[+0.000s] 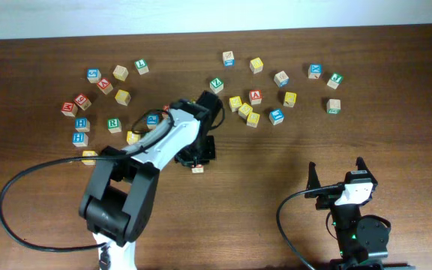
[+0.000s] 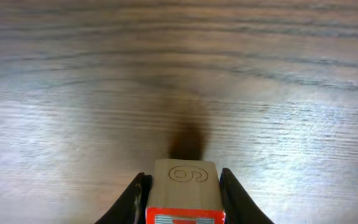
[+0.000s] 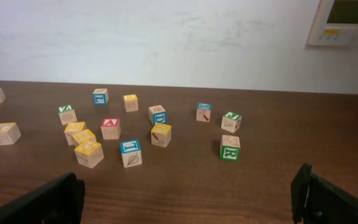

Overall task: Spell out ICRA
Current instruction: 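Carry the red I block toward the near open table and lower it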

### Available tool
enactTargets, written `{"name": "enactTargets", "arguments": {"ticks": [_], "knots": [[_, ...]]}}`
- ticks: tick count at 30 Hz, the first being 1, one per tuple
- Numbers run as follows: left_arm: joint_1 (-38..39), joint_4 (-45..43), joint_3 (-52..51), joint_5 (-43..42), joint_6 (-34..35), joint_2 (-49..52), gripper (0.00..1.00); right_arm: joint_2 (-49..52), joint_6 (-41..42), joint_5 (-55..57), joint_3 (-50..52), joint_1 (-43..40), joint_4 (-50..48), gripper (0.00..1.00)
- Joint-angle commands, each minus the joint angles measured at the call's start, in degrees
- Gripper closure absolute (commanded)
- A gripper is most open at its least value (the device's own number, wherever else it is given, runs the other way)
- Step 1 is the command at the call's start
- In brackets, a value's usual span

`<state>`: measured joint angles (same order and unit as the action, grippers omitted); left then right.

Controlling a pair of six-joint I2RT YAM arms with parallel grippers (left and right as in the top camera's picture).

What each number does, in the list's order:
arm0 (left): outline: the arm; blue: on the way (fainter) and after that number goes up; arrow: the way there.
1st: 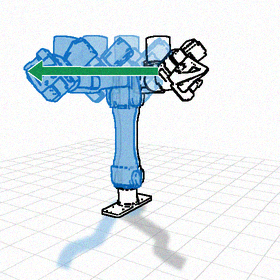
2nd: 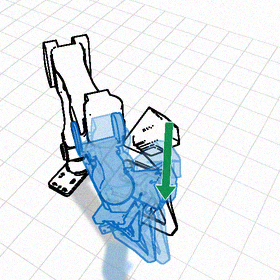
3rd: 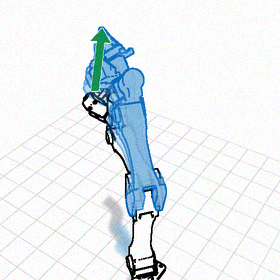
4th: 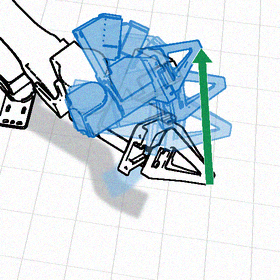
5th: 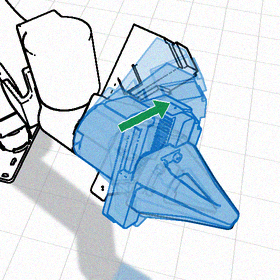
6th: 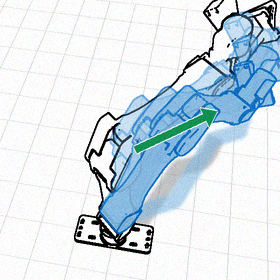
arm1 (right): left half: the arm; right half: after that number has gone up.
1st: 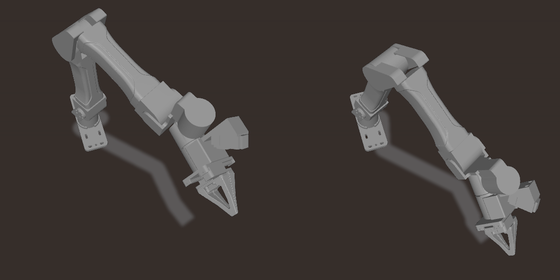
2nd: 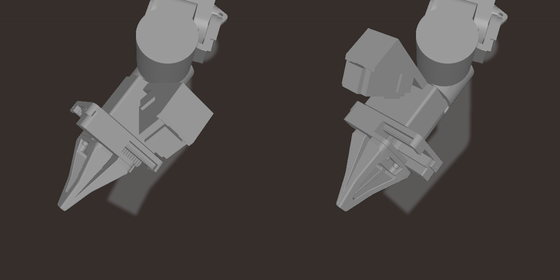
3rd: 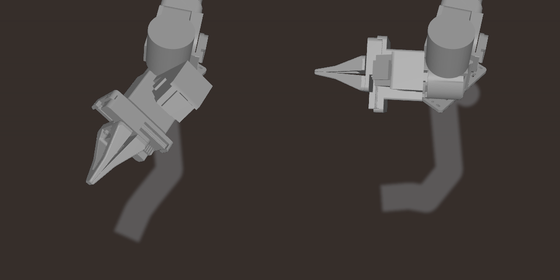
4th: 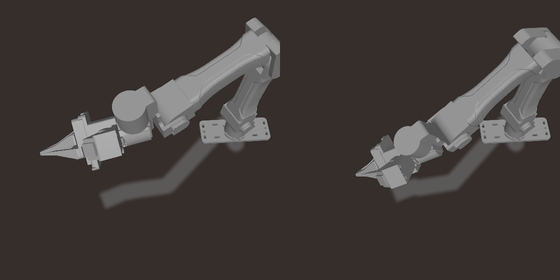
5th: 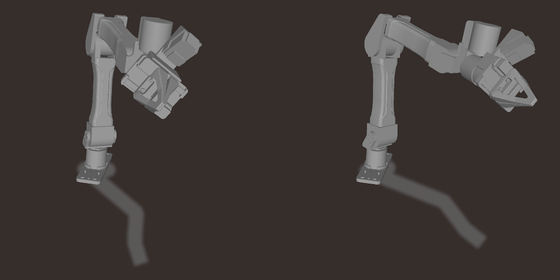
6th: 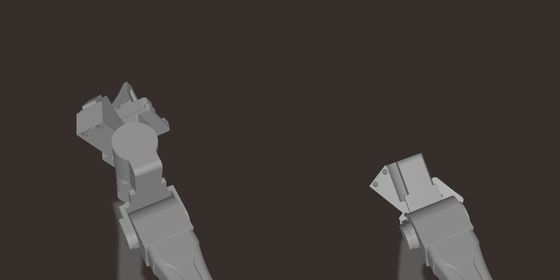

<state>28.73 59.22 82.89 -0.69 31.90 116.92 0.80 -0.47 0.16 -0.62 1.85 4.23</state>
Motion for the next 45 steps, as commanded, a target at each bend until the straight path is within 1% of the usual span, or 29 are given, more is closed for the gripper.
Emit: {"name": "enactTargets", "arguments": {"ticks": [1, 3, 4, 9, 11, 12, 14, 16, 19, 29, 31, 35, 39, 41, 43, 44, 45], "knots": [[-0.79, 3.02, 1.6, 0.28, -2.45, 0.37, 0.76, -0.37, -0.17, -0.11, 0.31, -0.37, 0.33, 0.02], [-0.79, 4.13, 1.6, 4.81, -2.43, 0.37, 0.76, -0.37, -0.17, -0.11, 0.31, -0.37, 0.35, 0.02], [-0.79, 4.55, 1.6, 5.55, -2.43, 0.37, 0.76, -0.37, -0.17, -0.11, 0.31, -0.37, 0.35, 0.02], [-0.96, 7.98, 1.57, 6.16, -2.47, 0.37, 0.76, -0.37, -0.17, -0.11, 0.31, -0.37, 0.35, 0.02], [-2.16, 8.44, 1.57, 6.27, -2.43, 0.37, 0.78, -0.37, -0.17, -0.11, 0.31, -0.37, 0.33, 0.02], [-4.15, 9.31, 1.57, 6.25, -2.45, 0.37, 0.78, -0.37, -0.17, -0.11, 0.31, -0.37, 0.35, 0.02], [-7.37, 10.45, 1.57, 3.91, -2.51, 0.37, 0.76, -0.37, -0.17, -0.11, 0.31, -0.37, 0.33, 0.02], [-8.57, 11.1, 1.53, 2.93, -3.82, 0.37, 0.76, -0.37, -0.17, -0.11, 0.31, -0.37, 0.33, 0.02], [-9.03, 11.54, 1.53, -3.72, -8.68, 0.37, 0.76, -0.37, -0.17, -0.11, 0.31, -0.37, 0.33, 0.02], [-9.07, 15.08, -0.35, -3.87, -10.4, 0.37, 0.78, -0.37, -0.17, -0.11, 0.31, -0.37, 0.33, 0.02], [-10.19, 16.92, -0.33, -3.89, -10.99, -0.48, 0.79, -0.37, -0.17, -0.11, 0.31, -0.37, 0.33, 0.01], [-14.45, 17.03, -0.24, -4.15, -10.99, -6.6, 0.79, -0.37, -0.17, -0.11, 0.31, -0.37, 0.33, 0.02], [-19.71, 19.61, -0.24, -6.21, -10.99, -19.34, 0.78, -0.37, -0.17, -0.11, 0.31, -0.37, 0.33, 0.02], [-18.58, 22.82, -0.39, -6.19, -10.95, -26.75, 0.78, -0.37, -0.17, -0.11, 0.31, -0.37, 0.35, 0.02], [-17.62, 23.37, -1.79, -6.19, -10.29, -30.14, 0.78, -0.37, -0.17, -0.11, 0.31, -0.37, 0.33, 0.02], [-17.05, 23.17, -4.28, -6.19, -10.16, -32.41, 0.77, -0.37, -0.17, -0.11, 0.31, -0.37, 0.33, 0.02], [-16.63, 22.34, -8.24, -6.21, -8.39, -33.97, 0.77, -0.37, -0.17, -0.11, 0.31, -0.37, 0.33, 0.02]]}}
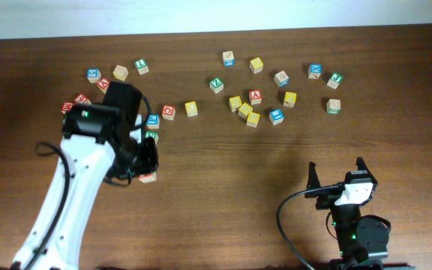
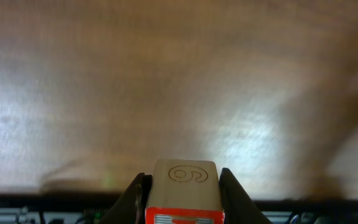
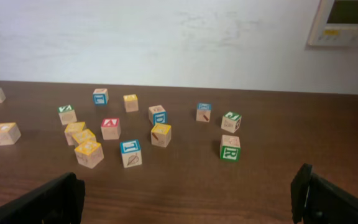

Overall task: Spell out ICRA
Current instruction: 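Carry the red I block toward the near open table and lower it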

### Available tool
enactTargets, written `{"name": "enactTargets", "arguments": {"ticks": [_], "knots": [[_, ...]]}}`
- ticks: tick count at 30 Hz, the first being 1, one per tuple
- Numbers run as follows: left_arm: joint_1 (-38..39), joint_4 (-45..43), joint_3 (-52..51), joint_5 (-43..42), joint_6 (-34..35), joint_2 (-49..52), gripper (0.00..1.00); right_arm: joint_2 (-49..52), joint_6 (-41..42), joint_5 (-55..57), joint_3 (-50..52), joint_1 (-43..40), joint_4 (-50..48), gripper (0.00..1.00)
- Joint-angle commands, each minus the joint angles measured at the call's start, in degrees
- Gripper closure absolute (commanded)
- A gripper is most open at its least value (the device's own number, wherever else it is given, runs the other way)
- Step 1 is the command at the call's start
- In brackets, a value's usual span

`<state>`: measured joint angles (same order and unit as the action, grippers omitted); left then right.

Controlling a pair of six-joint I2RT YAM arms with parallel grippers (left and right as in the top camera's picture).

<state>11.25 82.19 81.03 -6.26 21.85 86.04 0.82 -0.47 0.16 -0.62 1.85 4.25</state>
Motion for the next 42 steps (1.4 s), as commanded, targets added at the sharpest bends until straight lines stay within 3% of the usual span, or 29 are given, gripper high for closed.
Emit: {"name": "enactTargets", "arguments": {"ticks": [1, 6, 12, 19, 27, 32, 42], "knots": [[1.36, -4.76, -11.47, -0.68, 1.92, -3.69, 0.76, -0.39, -0.17, -0.11, 0.31, -0.37, 0.31, 0.02], [1.53, -27.71, -24.76, -3.87, 2.54, -3.34, 0.75, -0.39, -0.17, -0.11, 0.31, -0.37, 0.31, 0.02], [5.31, -42.01, -29.44, -1.9, 3.19, -0.44, 0.73, -0.39, -0.17, -0.11, 0.31, -0.37, 0.33, 0.02], [12.24, -43.01, -29.44, 11.89, 9.88, 7.78, 0.73, -0.39, -0.17, -0.11, 0.31, -0.37, 0.31, 0.02], [12.39, -46.73, -29.44, 6.47, 10.67, 9.81, 0.72, -0.39, -0.17, -0.11, 0.31, -0.37, 0.33, 0.02], [12.41, -47.06, -29.46, 6.43, 5.4, 9.81, 0.71, -0.39, -0.17, -0.11, 0.31, -0.37, 0.31, 0.02], [15.39, -48.61, -29.46, 7.17, 1.84, 9.81, 0.71, -0.39, -0.17, -0.11, 0.31, -0.37, 0.31, 0.01]]}}
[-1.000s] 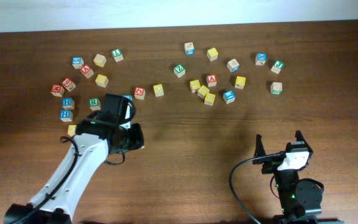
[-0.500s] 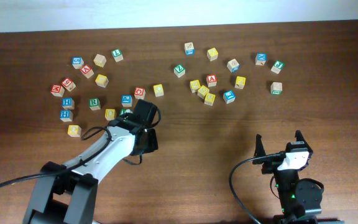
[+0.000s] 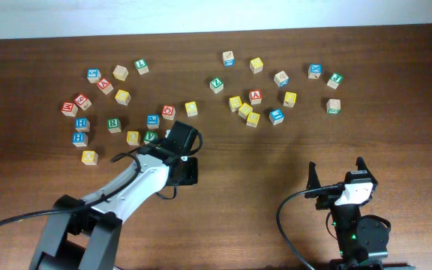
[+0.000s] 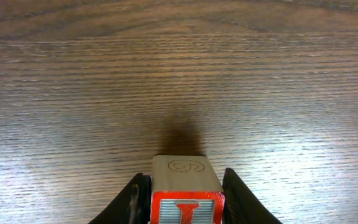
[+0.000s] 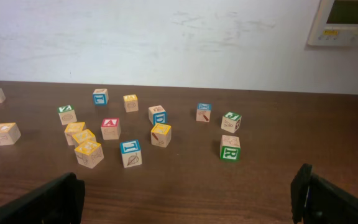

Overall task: Spell out ICRA
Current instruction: 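Carry the red I block toward the near open table and lower it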

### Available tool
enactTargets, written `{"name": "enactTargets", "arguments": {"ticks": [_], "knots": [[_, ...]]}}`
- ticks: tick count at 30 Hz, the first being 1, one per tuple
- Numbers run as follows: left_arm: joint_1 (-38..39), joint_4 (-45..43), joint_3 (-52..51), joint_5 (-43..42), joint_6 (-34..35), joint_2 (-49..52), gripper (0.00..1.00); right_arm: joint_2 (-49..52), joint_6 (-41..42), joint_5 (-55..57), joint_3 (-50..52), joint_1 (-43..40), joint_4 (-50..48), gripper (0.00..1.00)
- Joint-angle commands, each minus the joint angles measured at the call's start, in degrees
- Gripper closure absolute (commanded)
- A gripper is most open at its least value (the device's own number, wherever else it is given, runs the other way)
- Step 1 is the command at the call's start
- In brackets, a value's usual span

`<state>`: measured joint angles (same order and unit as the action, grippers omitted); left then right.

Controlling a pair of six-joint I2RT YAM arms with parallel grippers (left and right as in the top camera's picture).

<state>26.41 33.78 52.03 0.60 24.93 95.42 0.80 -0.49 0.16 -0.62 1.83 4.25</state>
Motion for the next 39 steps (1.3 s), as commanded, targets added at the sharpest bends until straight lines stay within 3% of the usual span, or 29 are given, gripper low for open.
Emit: {"name": "enactTargets", "arguments": {"ticks": [1, 9, 30, 33, 36, 39], "knots": [[0.22, -0.28, -0.46, 0.94, -1.25, 0.44, 0.71, -0.37, -0.15, -0.11, 0.31, -0.35, 0.33, 0.02], [0.22, -1.7, -0.46, -2.12, 6.56, 0.44, 0.73, -0.37, -0.15, -0.11, 0.31, -0.35, 0.31, 0.02], [0.15, -3.13, -0.44, 2.38, 3.06, 0.44, 0.72, -0.37, -0.15, -0.11, 0.31, -0.35, 0.33, 0.02], [0.15, -3.1, -0.44, 2.21, 3.06, 0.44, 0.64, -0.37, -0.15, -0.11, 0.31, -0.35, 0.31, 0.02], [0.15, -2.86, -0.02, 2.19, 3.04, 0.39, 0.39, -0.37, -0.15, -0.11, 0.31, -0.35, 0.33, 0.02], [0.15, 0.02, 3.5, 2.25, 2.99, 0.31, 0.27, -0.37, -0.15, -0.11, 0.31, -0.35, 0.33, 0.02]]}}
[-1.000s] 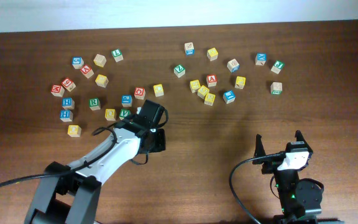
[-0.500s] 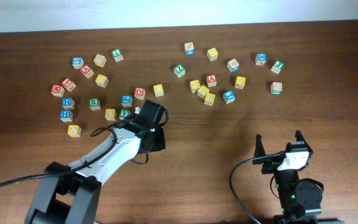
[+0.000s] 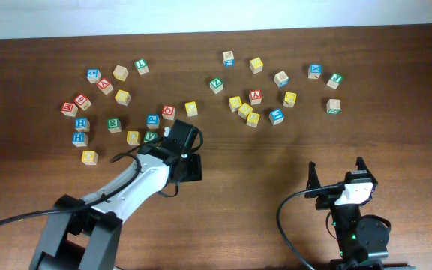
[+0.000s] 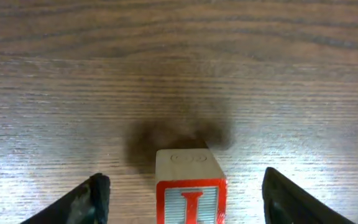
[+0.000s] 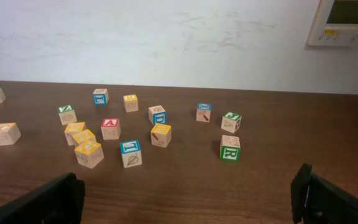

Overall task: Spell out ICRA
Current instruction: 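Carry the red I block toward the near open table and lower it, then open the left gripper, release the I block, and lift away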

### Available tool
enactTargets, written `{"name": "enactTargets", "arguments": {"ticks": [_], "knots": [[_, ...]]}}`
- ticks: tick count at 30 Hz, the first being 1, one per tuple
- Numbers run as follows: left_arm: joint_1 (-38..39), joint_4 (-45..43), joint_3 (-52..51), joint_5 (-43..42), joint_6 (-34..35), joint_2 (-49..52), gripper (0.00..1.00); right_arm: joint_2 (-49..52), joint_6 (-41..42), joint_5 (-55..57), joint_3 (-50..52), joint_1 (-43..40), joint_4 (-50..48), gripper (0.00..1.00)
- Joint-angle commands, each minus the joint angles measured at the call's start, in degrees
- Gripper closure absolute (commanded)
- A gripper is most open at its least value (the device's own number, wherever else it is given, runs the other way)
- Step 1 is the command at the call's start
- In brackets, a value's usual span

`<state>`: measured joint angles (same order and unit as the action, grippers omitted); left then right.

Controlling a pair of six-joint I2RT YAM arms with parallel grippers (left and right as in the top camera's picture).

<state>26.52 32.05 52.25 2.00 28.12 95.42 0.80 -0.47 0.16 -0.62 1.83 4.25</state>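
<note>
A wooden block with a red-framed letter I (image 4: 190, 193) stands on the brown table, seen in the left wrist view. My left gripper (image 4: 189, 190) is open, its fingers (image 4: 96, 194) wide apart on both sides of the block and not touching it. From overhead the left gripper (image 3: 188, 168) covers that block, just below the left cluster of blocks. A red A block (image 3: 256, 95) lies in the right cluster. My right gripper (image 3: 336, 174) rests open near the front right, with nothing between its fingers (image 5: 62, 198).
Several letter blocks lie scattered along the far half of the table, a left cluster around (image 3: 112, 124) and a right cluster around (image 3: 276, 115). A green R block (image 5: 230, 148) sits nearest the right gripper. A black cable (image 3: 21, 184) loops at the front left.
My left gripper has opened and let go of the I block, which now stands on the table between the spread fingers. The arm has scarcely moved. The right arm is unchanged.
My left gripper was shut on the I block near the table's middle. Then it held the block farther left, below the left cluster. Then it was back toward the middle with the block low over the table. Now the block stands free.
</note>
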Motion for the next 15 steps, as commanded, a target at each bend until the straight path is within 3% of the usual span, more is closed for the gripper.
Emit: {"name": "enactTargets", "arguments": {"ticks": [1, 4, 6, 8, 15], "knots": [[-0.07, 3.37, 5.18, 1.03, -0.2, 0.24, 0.27, -0.37, -0.17, -0.11, 0.31, -0.35, 0.31, 0.02], [-2.29, 12.81, 15.28, 1.49, -0.5, -1.9, 0.18, -0.37, -0.17, -0.11, 0.31, -0.35, 0.33, 0.02], [-4.37, 17.7, 20.46, 1.97, -0.83, -4.02, 0.18, -0.37, -0.17, -0.11, 0.31, -0.35, 0.33, 0.02], [-7.37, 20.33, 22.95, 3.96, -0.83, -7.19, 0.01, -0.37, -0.17, -0.11, 0.31, -0.35, 0.31, 0.02], [-12.59, 21.64, 22.91, 3.82, -0.79, -9.29, 0.01, -0.37, -0.17, -0.11, 0.31, -0.35, 0.31, 0.02]]}}
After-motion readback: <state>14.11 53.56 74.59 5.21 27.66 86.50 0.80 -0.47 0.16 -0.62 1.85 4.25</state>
